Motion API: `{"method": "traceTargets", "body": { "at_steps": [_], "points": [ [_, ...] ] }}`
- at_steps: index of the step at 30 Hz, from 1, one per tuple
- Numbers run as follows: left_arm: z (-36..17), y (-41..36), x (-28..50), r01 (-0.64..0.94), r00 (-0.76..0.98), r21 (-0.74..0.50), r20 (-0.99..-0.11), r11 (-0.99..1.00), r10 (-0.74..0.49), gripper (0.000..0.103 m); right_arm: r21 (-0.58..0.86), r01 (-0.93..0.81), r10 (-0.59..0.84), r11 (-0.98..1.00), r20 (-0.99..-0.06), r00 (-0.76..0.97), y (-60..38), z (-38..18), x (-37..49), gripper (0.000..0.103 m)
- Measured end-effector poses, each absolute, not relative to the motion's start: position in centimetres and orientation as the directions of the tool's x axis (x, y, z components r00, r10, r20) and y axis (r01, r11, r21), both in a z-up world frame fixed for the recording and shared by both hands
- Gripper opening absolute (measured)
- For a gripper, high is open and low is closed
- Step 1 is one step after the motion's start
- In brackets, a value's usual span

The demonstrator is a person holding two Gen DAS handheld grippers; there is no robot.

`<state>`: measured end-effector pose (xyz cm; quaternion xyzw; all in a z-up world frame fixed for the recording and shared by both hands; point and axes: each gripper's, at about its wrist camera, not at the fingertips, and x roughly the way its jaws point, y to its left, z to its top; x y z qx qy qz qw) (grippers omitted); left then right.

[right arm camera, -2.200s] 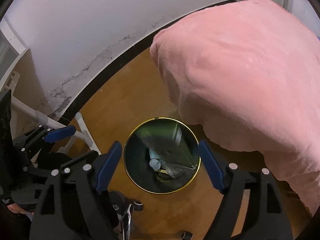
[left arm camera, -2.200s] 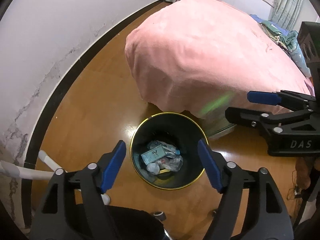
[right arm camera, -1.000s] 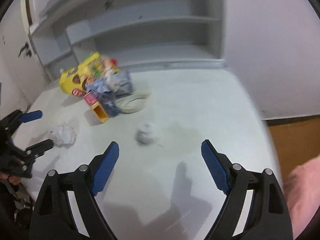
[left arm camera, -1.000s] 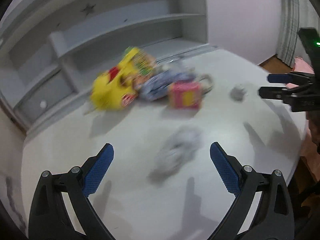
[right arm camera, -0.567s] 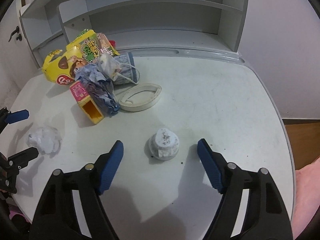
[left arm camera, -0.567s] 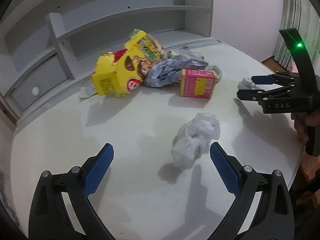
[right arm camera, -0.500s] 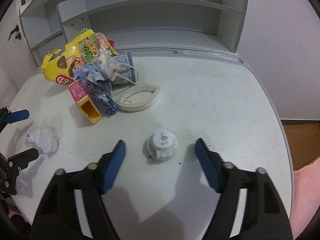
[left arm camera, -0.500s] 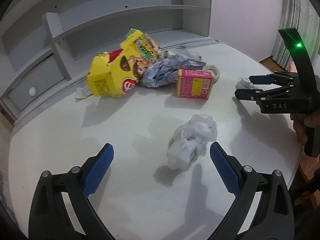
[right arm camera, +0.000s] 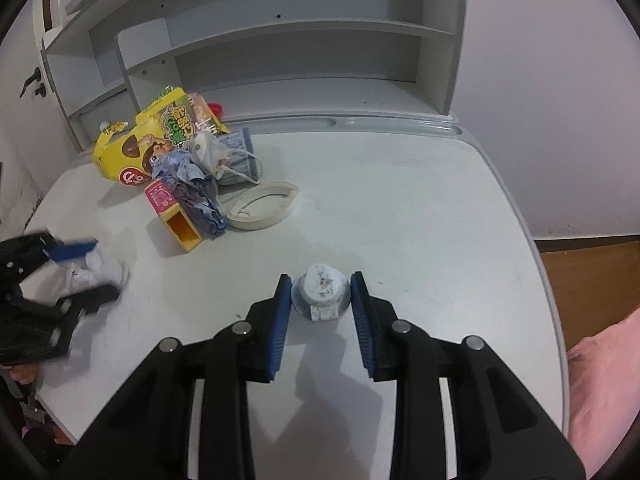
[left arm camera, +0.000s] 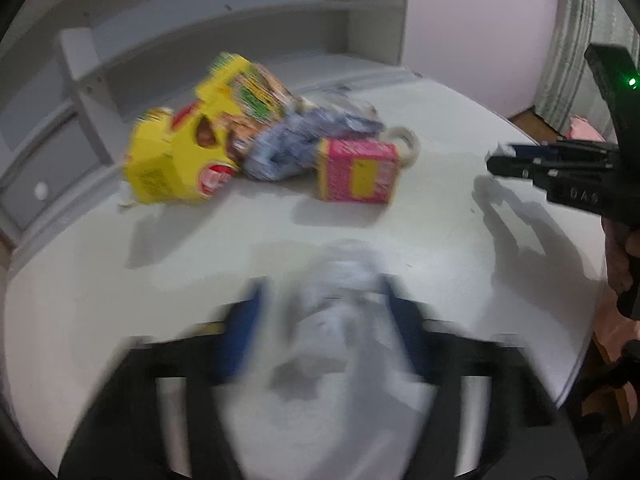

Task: Collect trash
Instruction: 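Grasp the white crumpled tissue with the left tool while the right grasps the white cap, then carry tissue and cap over the bin and open both tools to drop them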

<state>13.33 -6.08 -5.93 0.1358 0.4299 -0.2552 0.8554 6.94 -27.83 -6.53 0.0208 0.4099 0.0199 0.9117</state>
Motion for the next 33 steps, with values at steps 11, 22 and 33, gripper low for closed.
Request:
{"method": "traceTargets", "body": {
  "at_steps": [11,22,33],
  "points": [
    [-4.1,-16.3,10.9,0.660,0.477,-0.020,-0.762,0.751,-0.439,0.035,0.079,0.166,-0.061,0.983,-0.715,0.697,-37.2,-6.1,-0.1,0.030],
    [-4.9,-37.0,3.6,0.844,0.315,-0.064,-0.744,0.533,-0.589,0.035,0.124,0.515,-0.261,0.848,-0.748,0.610,-52.6,-10.5,-13.6,0.030],
    [-13.7,-53.1,-5.5,0.941,0.085,-0.133,-0.796,0.310,-0.599,0.035,0.145,0.745,-0.311,0.652,-0.845,0.436,-62.8,-20.5,-24.4,0.030]
  ]
}}
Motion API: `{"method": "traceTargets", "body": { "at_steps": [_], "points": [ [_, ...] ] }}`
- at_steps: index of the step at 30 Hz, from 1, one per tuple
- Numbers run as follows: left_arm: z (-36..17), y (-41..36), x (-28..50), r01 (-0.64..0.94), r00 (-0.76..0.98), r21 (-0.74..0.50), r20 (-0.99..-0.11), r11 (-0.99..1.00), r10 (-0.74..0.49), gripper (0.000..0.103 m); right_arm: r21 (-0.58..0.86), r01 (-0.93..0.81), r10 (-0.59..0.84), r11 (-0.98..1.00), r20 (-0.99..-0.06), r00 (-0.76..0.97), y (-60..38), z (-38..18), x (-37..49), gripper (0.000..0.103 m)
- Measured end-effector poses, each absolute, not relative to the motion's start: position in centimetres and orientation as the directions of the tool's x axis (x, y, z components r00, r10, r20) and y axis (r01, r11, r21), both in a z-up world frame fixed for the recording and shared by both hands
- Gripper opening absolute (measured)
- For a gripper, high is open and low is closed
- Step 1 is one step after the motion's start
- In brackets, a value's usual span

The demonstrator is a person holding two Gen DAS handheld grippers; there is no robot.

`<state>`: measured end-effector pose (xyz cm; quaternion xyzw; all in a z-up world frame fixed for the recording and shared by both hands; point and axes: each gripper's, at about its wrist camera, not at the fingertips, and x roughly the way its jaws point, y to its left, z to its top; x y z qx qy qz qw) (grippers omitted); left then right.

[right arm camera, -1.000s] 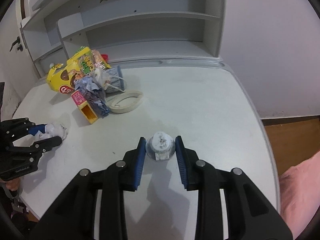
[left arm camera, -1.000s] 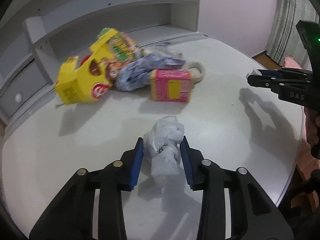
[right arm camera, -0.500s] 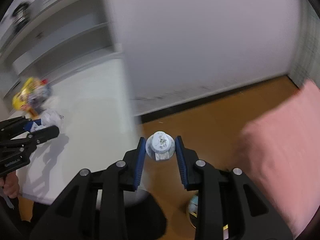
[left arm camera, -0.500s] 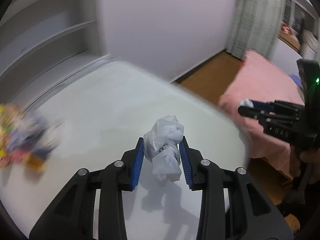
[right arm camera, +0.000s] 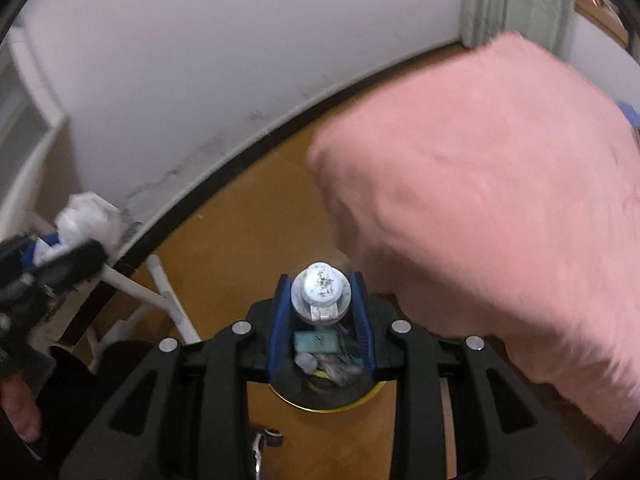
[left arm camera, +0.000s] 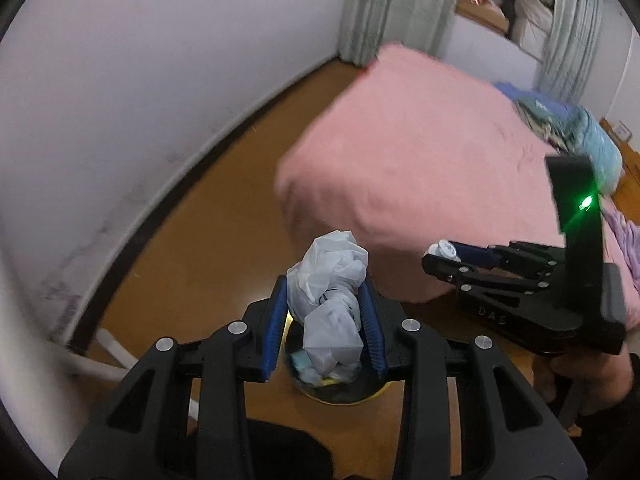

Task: Collect trash
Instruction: 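Carry tissue and cap over the bin and open both tools to drop them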

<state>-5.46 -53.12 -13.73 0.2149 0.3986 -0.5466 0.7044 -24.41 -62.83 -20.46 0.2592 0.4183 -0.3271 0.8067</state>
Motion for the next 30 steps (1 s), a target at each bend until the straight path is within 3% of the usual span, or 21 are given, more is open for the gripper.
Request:
{"method": "traceTargets", "body": {
  "at_steps": [5,12,23,27,30],
  "points": [
    [-22.3,-56.8,-6.6,0.918,-0.012,-0.201,-0.876,0.341,-0.483,0.035,0.114,0.766,-0.241,0.633,-0.911,0.335,-64.3,-26.5,-24.9,0.030],
    [-30.7,-57.4,-7.2,0.898,-0.061,-0.212,-0.928,0.385,-0.368,0.035,0.152,0.767,-0.174,0.623,-0.930,0.325,-64.1,-28.3,-24.6,0.030],
    [-30.6,-57.7,-6.5,0.890,-0.090,-0.251,-0.915,0.380,-0.393,0.038,0.140,0.762,-0.168,0.632,-0.935,0.311,-63.9,-28.5,-24.1,0.030],
    [-30.3,-57.7,-6.6,0.891,-0.091,-0.254,-0.912,0.376,-0.400,0.057,0.137,0.763,-0.168,0.632,-0.937,0.308,-63.9,-28.5,-24.0,0.030],
    [-30.0,-57.5,-6.8,0.895,-0.089,-0.254,-0.907,0.367,-0.411,0.062,0.136,0.761,-0.170,0.635,-0.936,0.309,-63.9,-28.5,-23.9,0.030]
  ]
}}
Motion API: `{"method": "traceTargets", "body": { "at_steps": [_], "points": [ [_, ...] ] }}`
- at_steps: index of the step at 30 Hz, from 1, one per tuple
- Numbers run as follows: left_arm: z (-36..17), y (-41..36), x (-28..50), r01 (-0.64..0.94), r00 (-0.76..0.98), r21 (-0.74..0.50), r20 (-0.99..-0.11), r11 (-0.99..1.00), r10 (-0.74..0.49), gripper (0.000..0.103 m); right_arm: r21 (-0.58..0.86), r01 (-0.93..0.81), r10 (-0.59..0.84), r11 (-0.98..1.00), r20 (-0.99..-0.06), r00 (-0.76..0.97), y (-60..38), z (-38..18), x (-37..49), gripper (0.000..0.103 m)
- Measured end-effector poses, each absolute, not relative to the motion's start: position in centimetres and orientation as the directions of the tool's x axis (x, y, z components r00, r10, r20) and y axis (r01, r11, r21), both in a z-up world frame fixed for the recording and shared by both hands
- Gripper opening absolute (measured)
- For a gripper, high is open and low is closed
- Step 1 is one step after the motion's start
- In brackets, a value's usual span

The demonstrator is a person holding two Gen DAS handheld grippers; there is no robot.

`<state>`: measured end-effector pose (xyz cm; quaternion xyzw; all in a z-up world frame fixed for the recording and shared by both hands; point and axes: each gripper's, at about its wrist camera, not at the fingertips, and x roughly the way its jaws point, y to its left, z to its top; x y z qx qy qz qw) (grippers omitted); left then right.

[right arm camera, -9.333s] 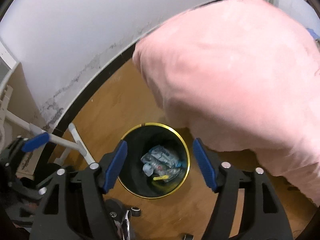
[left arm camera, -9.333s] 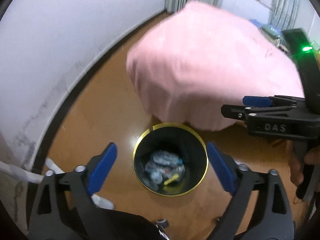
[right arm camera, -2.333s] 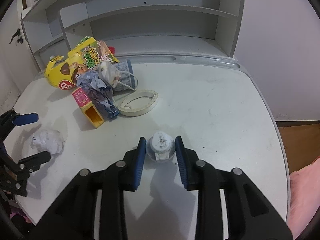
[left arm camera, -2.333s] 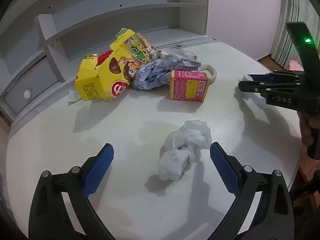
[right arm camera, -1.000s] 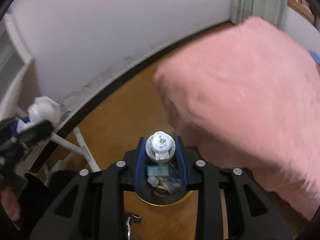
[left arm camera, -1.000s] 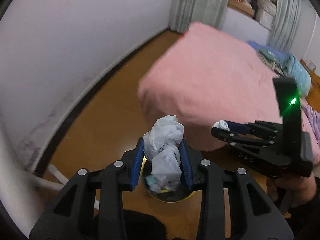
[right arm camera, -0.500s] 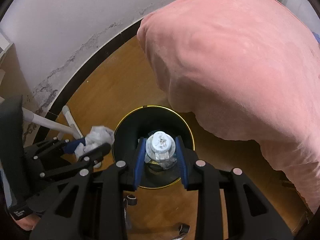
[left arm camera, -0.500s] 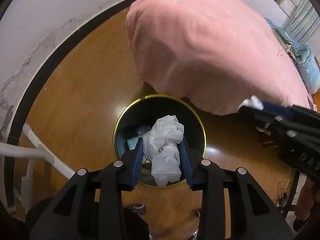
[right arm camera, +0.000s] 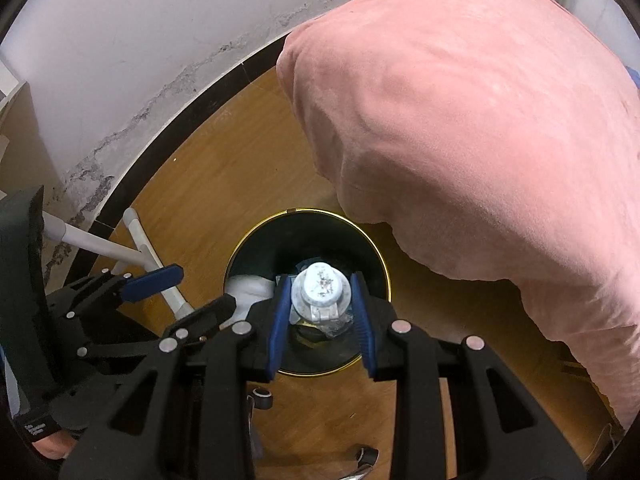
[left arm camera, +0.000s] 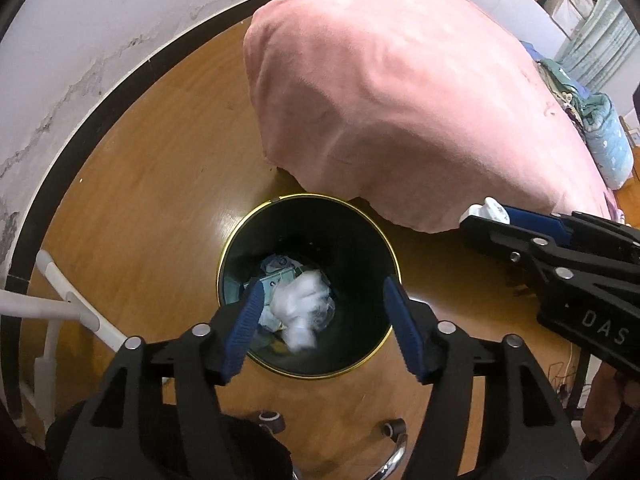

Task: Collect trash
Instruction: 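Carry tissue and cap over the bin and open both tools to drop them, then grasp the yellow snack bag with the left tool while the right grasps the pink popsicle box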

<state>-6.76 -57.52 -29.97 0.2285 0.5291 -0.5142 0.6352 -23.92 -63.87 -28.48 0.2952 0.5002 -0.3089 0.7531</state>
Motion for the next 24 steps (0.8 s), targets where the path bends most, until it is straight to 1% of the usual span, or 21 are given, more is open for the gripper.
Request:
{"method": "traceTargets", "body": {
  "at_steps": [9,12,16,17,19,20,21,22,24],
  "points": [
    [-29.4,-57.1,-6.8,0.898,-0.081,-0.253,-0.899,0.360,-0.430,0.064,0.140,0.761,-0.173,0.634,-0.933,0.316,-63.9,-28.5,-23.9,0.030],
    [-28.6,-56.8,-7.1,0.904,-0.073,-0.244,-0.897,0.351,-0.436,0.066,0.145,0.761,-0.177,0.632,-0.929,0.324,-64.0,-28.2,-24.0,0.030],
    [-27.5,-56.2,-7.5,0.917,-0.063,-0.227,-0.894,0.327,-0.445,0.072,0.152,0.755,-0.180,0.637,-0.924,0.337,-64.1,-27.8,-24.0,0.030],
    [-27.1,-56.0,-7.6,0.920,-0.061,-0.224,-0.892,0.321,-0.448,0.073,0.155,0.754,-0.182,0.638,-0.921,0.344,-64.1,-27.7,-24.0,0.032],
    [-26.4,-55.6,-7.8,0.929,-0.040,-0.200,-0.891,0.311,-0.453,0.077,0.164,0.752,-0.184,0.639,-0.916,0.356,-64.1,-27.3,-24.0,0.046],
    [-26.1,-55.5,-7.9,0.933,-0.029,-0.187,-0.890,0.307,-0.455,0.079,0.160,0.752,-0.196,0.639,-0.912,0.361,-64.0,-27.0,-24.1,0.059],
    [-25.5,-55.2,-8.1,0.939,-0.006,-0.162,-0.889,0.303,-0.457,0.082,0.156,0.751,-0.205,0.642,-0.908,0.364,-64.0,-26.7,-24.1,0.061],
    [-25.1,-54.9,-8.1,0.941,0.008,-0.148,-0.889,0.304,-0.459,0.085,0.153,0.748,-0.215,0.646,-0.904,0.370,-63.9,-26.3,-24.1,0.061],
    [-24.1,-54.3,-8.1,0.943,0.028,-0.130,-0.885,0.306,-0.465,0.086,0.145,0.750,-0.232,0.646,-0.898,0.373,-63.8,-25.7,-24.2,0.062]
  ]
}}
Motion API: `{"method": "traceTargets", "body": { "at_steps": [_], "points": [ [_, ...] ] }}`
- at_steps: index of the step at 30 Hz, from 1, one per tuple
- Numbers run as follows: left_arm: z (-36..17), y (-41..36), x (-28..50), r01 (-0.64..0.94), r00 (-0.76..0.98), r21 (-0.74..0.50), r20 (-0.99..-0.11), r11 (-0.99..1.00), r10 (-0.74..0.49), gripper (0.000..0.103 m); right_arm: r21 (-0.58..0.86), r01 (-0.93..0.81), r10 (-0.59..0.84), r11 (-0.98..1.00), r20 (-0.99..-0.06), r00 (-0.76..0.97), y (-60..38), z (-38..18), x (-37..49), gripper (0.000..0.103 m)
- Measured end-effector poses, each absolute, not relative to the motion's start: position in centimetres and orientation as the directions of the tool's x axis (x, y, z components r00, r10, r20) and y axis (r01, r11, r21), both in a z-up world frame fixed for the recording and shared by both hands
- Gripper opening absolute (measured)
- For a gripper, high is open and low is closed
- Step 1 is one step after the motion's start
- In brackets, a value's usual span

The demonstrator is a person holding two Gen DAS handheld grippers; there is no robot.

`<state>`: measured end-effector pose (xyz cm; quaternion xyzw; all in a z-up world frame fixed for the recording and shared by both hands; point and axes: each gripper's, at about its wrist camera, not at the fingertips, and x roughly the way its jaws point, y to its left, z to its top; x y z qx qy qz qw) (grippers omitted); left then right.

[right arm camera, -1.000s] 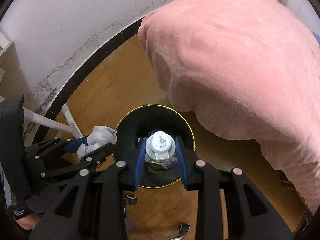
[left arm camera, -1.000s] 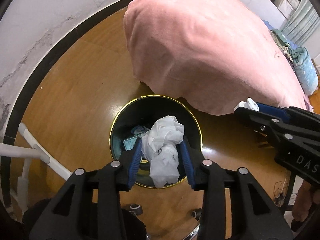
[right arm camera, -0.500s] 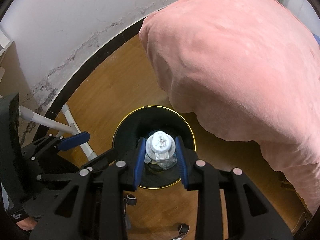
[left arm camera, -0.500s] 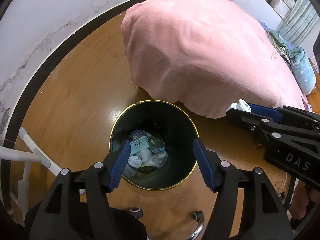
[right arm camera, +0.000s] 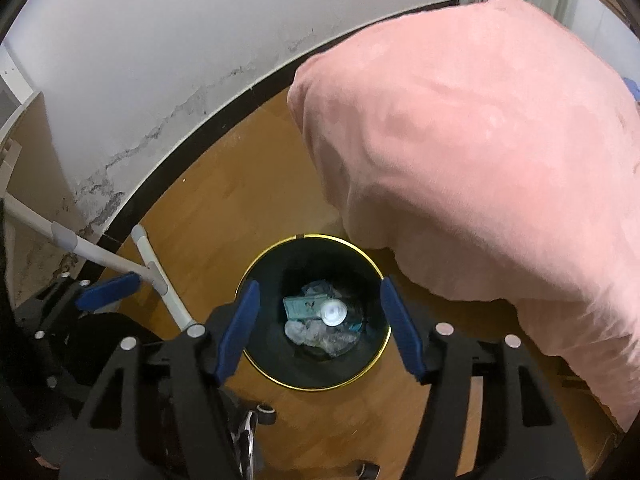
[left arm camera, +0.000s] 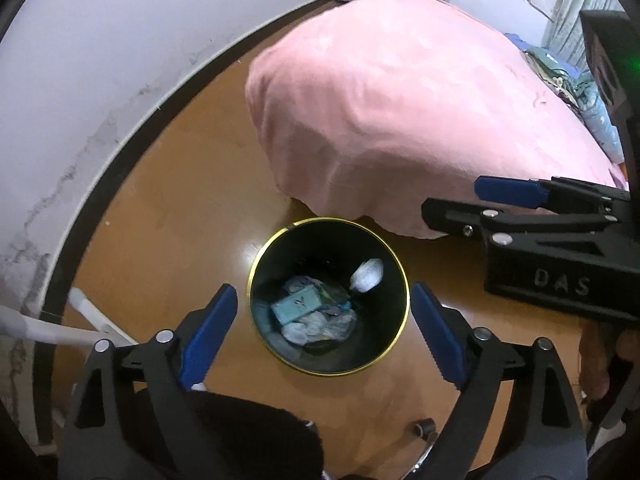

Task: Collect trash
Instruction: 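Grasp the yellow snack bag with the left tool while the right grasps the pink popsicle box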

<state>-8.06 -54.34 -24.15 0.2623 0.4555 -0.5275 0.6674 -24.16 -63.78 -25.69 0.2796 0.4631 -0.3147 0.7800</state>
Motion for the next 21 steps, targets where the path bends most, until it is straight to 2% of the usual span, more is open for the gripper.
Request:
{"method": "traceTargets", "body": {
  "at_steps": [4,8,11,15,17,21],
  "points": [
    [-20.8,-53.0,-8.5,0.950,0.050,-0.111,-0.867,0.291,-0.495,0.086,0.129,0.748,-0.270,0.652,-0.882,0.387,-63.3,-24.0,-24.4,0.062],
    [-15.3,-50.6,-9.7,0.967,0.087,-0.064,-0.826,0.246,-0.557,0.088,0.101,0.738,-0.333,0.667,-0.846,0.416,-62.3,-20.8,-24.7,0.070],
    [-9.8,-47.0,-10.3,0.973,0.149,0.002,-0.772,0.232,-0.618,0.092,0.097,0.709,-0.356,0.698,-0.812,0.462,-60.9,-17.6,-23.8,0.073],
    [-3.1,-38.6,-6.7,0.941,0.269,0.045,-0.701,0.335,-0.660,0.093,0.117,0.618,-0.333,0.777,-0.757,0.562,-56.7,-13.0,-20.5,0.074],
    [-1.6,-35.0,-4.1,0.911,0.333,0.057,-0.685,0.408,-0.648,0.093,0.122,0.534,-0.291,0.837,-0.726,0.623,-53.4,-10.8,-17.6,0.074],
    [-0.2,-24.6,3.5,0.763,0.545,0.144,-0.667,0.630,-0.508,0.093,0.149,0.293,-0.116,0.944,-0.682,0.723,-45.8,-7.4,-10.6,0.074]
  ]
}}
